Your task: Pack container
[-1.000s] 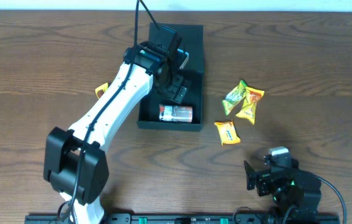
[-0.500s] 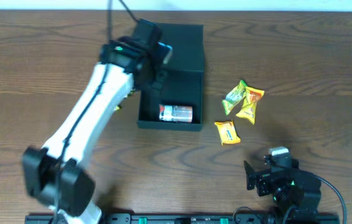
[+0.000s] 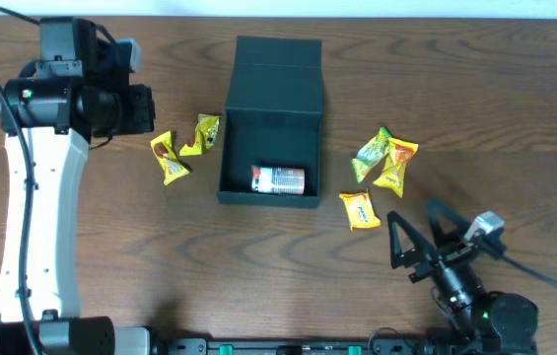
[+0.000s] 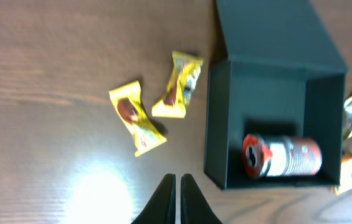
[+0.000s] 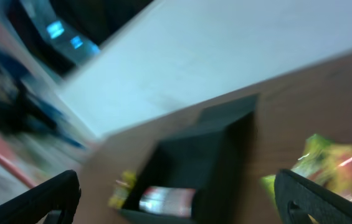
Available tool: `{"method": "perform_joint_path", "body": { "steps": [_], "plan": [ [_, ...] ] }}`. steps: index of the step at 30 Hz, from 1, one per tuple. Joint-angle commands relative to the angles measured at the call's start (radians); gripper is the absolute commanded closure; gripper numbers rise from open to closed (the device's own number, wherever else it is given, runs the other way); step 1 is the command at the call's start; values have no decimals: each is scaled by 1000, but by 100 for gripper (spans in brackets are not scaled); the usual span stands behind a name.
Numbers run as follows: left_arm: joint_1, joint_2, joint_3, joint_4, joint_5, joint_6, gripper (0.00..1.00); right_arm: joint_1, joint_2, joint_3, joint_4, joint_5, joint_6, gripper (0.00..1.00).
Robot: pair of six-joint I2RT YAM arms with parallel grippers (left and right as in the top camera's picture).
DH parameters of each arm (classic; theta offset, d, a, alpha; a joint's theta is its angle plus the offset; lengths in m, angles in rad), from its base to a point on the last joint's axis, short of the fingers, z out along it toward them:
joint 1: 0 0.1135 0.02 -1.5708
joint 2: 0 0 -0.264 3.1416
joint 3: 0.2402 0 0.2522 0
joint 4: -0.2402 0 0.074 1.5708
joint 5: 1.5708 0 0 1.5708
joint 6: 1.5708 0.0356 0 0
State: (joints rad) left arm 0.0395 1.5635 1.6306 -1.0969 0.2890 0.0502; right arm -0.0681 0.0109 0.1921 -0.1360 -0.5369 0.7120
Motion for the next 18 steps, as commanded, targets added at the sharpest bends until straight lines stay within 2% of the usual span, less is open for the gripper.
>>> {"method": "perform_joint_path", "body": {
  "steps": [1,5,8,11,15,17,18],
  "plan": [
    [-9,13,-109,21,42,10,94,4,-2,-2,69,-32,269,1],
    [-14,14,-299,163,87,-41,94,3,57,2,186,-41,268,1],
    [-14,14,-396,224,150,-43,94,3,185,40,238,-74,265,1],
    [-37,14,-463,279,150,-52,94,3,407,143,245,-142,148,1],
    [-73,26,-515,373,151,-117,94,5,788,375,243,-287,-10,1],
    [-91,51,-523,416,150,-156,94,51,1070,593,172,-387,-113,16],
    [-95,61,-524,424,151,-165,94,76,1130,647,133,-388,-140,18]
  ]
}}
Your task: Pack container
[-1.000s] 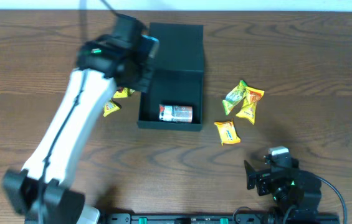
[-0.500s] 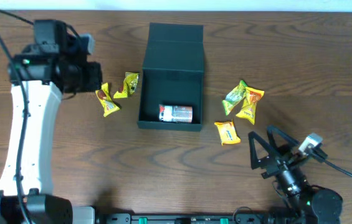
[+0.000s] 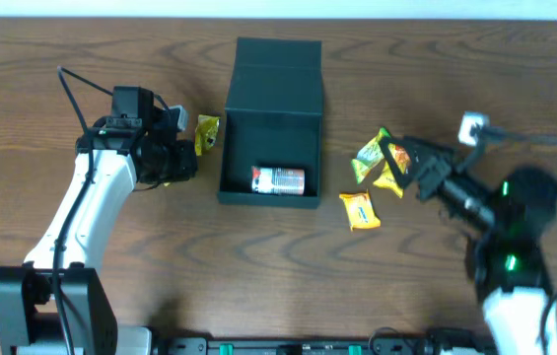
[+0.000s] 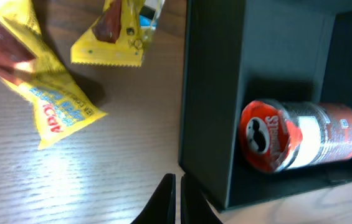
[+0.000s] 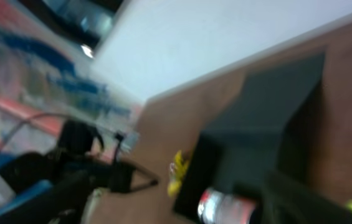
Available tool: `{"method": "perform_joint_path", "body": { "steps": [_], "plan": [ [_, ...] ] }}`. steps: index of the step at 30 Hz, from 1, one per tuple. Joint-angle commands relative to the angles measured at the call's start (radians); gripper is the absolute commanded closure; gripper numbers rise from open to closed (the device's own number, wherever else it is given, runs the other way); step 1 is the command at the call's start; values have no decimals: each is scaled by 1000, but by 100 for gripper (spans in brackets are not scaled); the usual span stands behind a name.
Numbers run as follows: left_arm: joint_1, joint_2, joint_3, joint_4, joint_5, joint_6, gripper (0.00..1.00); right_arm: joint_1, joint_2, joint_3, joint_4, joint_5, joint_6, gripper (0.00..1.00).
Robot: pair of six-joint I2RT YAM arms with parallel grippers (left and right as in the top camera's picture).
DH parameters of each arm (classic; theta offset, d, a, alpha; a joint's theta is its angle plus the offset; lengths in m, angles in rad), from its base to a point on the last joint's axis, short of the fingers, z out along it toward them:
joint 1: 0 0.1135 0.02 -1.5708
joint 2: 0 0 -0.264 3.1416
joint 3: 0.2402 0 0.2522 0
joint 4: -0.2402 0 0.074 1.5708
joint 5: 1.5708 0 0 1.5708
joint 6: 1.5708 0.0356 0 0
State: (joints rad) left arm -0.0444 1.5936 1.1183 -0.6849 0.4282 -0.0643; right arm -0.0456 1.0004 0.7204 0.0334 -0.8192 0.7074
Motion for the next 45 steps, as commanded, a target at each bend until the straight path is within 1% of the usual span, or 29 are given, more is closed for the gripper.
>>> {"method": "perform_joint_path", "body": {
  "steps": [1,3,4,5,6,7,8,10,15,19,22,28,35,45],
  "plan": [
    [-16,45,-11,20,11,-64,94,86,205,183,-92,-99,-175,22],
    [-24,73,-11,32,11,-74,94,158,309,297,-213,-41,-248,37],
    [-27,92,-11,39,11,-75,94,200,358,354,-285,15,-279,52],
    [-27,106,-11,45,11,-75,94,240,400,407,-357,84,-304,63],
    [-27,118,-11,51,11,-76,94,273,433,451,-424,159,-323,79],
    [-27,127,-11,56,11,-77,94,300,461,488,-488,244,-328,91],
    [-27,135,-11,60,11,-79,94,329,491,525,-555,348,-328,98],
    [-27,141,-11,63,11,-82,94,383,544,575,-657,506,-328,98],
    [-27,145,-11,79,11,-83,94,484,655,584,-734,642,-318,99],
    [-28,151,-11,88,10,-126,94,529,746,584,-737,661,-308,99],
    [-29,152,-17,109,10,-151,94,540,782,584,-761,718,-281,99],
    [-30,152,-57,145,11,-163,94,544,792,585,-770,786,-267,98],
    [-65,152,-134,237,57,-235,94,575,828,585,-767,790,-267,99],
    [-139,152,-142,252,57,-255,94,588,835,584,-778,818,-267,98]
  ]
}}
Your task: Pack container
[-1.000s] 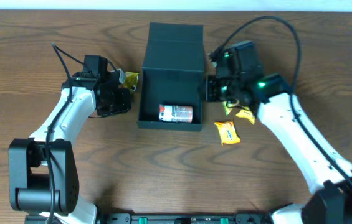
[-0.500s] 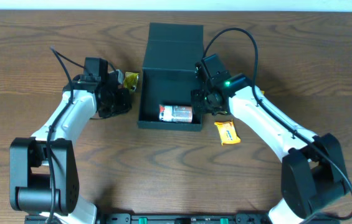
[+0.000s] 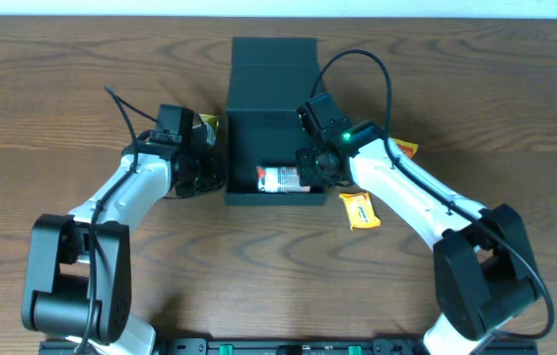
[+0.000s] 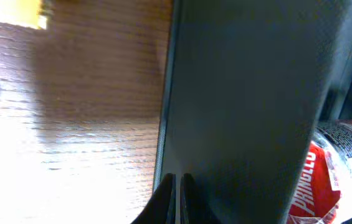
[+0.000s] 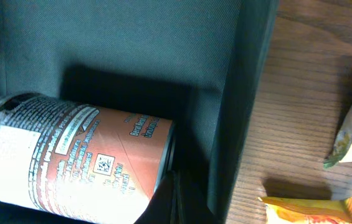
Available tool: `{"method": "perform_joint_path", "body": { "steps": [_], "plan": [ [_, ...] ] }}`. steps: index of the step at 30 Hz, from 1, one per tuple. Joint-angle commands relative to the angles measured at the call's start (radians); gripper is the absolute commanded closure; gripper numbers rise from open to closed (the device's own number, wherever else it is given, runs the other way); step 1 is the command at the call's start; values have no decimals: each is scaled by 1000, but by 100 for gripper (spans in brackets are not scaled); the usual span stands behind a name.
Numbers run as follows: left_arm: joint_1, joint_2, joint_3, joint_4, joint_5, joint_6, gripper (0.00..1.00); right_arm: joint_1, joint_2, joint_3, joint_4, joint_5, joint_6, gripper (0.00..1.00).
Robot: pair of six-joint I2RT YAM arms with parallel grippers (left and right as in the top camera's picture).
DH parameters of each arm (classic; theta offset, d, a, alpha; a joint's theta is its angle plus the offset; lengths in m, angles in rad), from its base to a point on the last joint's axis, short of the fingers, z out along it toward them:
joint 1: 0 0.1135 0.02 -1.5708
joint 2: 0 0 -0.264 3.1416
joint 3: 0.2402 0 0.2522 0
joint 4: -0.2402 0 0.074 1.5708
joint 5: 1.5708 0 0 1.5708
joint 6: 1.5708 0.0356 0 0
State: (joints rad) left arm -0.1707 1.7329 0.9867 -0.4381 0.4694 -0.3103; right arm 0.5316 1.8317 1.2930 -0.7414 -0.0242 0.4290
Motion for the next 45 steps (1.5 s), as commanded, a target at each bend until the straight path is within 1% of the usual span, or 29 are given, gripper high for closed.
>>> {"method": "perform_joint_path", "body": {
  "steps": [1,5,9,21,24,30,33,36,42,45],
  "plan": [
    [-13,13,-10,5,14,-9,94,11,3,12,-3,23,11,98],
    [-13,13,-10,4,3,-8,94,20,3,12,2,15,11,98],
    [-13,13,-10,3,-9,-7,94,35,3,12,8,-47,11,98],
    [-12,13,-10,4,-10,-7,94,111,3,12,46,-64,11,99],
    [-12,13,-10,4,-18,-7,94,122,3,12,53,-97,11,98],
    [-12,13,-10,0,-32,-7,94,123,3,12,50,-83,10,99],
    [-11,13,-10,-1,-32,-8,94,109,3,25,40,-80,-15,99],
    [-10,12,-9,-1,-32,-7,94,84,-3,116,-53,-55,-55,99],
    [36,7,-7,-10,-30,-8,94,41,-42,423,-315,117,-137,99],
    [66,-7,-7,-31,-26,-4,94,-3,-80,524,-418,161,-158,99]
  ]
}}
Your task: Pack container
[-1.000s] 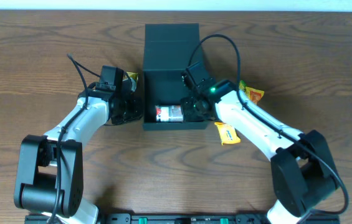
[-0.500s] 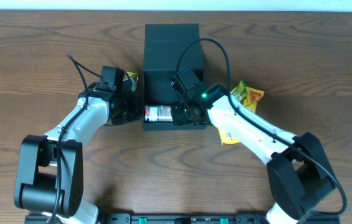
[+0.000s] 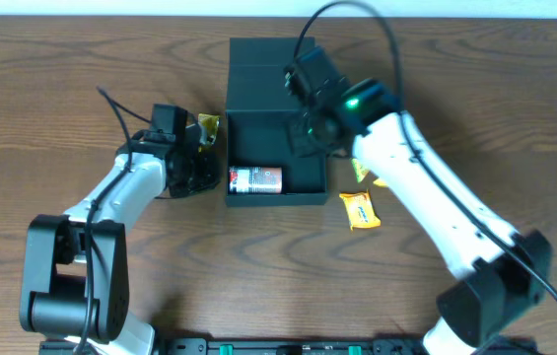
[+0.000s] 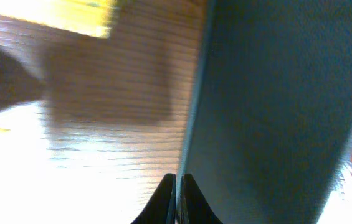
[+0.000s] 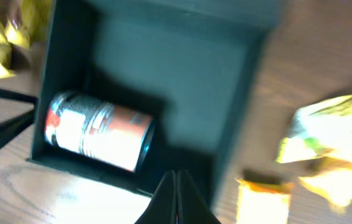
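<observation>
A black box [image 3: 274,59] stands open mid-table, lid folded back. A red and white chip can [image 3: 256,179] lies on its side at the box's front left; the same can [image 5: 101,132] shows in the right wrist view. My left gripper [image 3: 213,177] is shut, its tips [image 4: 177,185] against the outside of the box's left wall [image 4: 269,106]. Shut and holding nothing, my right gripper [image 3: 310,141] hangs above the box's right half, with its tips [image 5: 176,179] over the front wall.
Yellow candies [image 3: 206,128] lie left of the box, partly under my left arm. An orange candy [image 3: 360,209] lies to the right near the front, and green and yellow candies [image 5: 331,124] lie just beyond it, mostly hidden by my right arm from overhead.
The can now lies further left in the box. My right gripper, which was down inside the box beside the can, is now raised above it. The left gripper stays at the left wall.
My left arm was raised at the left, shut, and my right gripper was open at the front right. Then the left was down by the yellow candies, the right near the right-hand candies. Later both were at the box. Now the can lies further left.
</observation>
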Available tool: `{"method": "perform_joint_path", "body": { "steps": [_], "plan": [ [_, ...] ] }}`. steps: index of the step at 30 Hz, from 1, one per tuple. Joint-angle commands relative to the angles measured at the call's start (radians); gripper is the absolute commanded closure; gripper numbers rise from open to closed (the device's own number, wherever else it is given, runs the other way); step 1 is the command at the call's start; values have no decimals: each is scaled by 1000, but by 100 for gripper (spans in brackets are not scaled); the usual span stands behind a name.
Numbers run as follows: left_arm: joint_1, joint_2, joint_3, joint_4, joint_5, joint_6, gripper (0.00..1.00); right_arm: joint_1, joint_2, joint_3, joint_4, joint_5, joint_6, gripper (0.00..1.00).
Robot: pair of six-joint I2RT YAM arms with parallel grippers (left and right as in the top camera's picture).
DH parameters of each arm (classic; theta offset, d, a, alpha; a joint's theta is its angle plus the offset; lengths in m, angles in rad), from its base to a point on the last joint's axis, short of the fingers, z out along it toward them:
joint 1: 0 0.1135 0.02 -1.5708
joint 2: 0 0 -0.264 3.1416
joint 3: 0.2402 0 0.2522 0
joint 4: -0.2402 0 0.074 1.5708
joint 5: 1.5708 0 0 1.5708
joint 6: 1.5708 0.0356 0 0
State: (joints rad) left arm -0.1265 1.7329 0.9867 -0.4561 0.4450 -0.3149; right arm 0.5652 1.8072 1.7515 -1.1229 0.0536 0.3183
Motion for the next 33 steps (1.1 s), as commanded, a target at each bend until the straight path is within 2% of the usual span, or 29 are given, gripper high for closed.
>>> {"method": "perform_joint_path", "body": {
  "steps": [1,7,11,12,13,16,19,21,25,30,33],
  "plan": [
    [30,-14,-7,-19,0,3,94,-66,-73,78,-68,79,-46,99],
    [44,-111,-7,-42,0,51,94,-258,-99,41,-219,-90,-11,98],
    [44,-257,-7,-47,0,78,94,-309,-99,-166,-187,-92,-5,99],
    [44,-288,-7,-50,0,85,94,-307,-99,-219,-161,-101,-5,93],
    [44,-317,-7,-55,0,93,94,-303,-99,-272,-132,-116,-6,80],
    [44,-382,-7,-72,-6,122,78,-281,-99,-412,-49,-132,-9,55],
    [44,-427,-7,-94,-7,160,69,-259,-99,-522,32,-132,-9,39],
    [44,-437,-7,-106,-7,163,57,-252,-99,-578,92,-129,-8,35],
    [44,-439,-7,-119,-6,163,46,-239,-99,-667,196,-129,-8,35],
    [44,-439,-7,-119,-6,163,35,-220,-99,-724,264,-37,11,32],
    [44,-439,-7,-118,-7,163,34,-217,-98,-726,295,-13,10,24]
  ]
}}
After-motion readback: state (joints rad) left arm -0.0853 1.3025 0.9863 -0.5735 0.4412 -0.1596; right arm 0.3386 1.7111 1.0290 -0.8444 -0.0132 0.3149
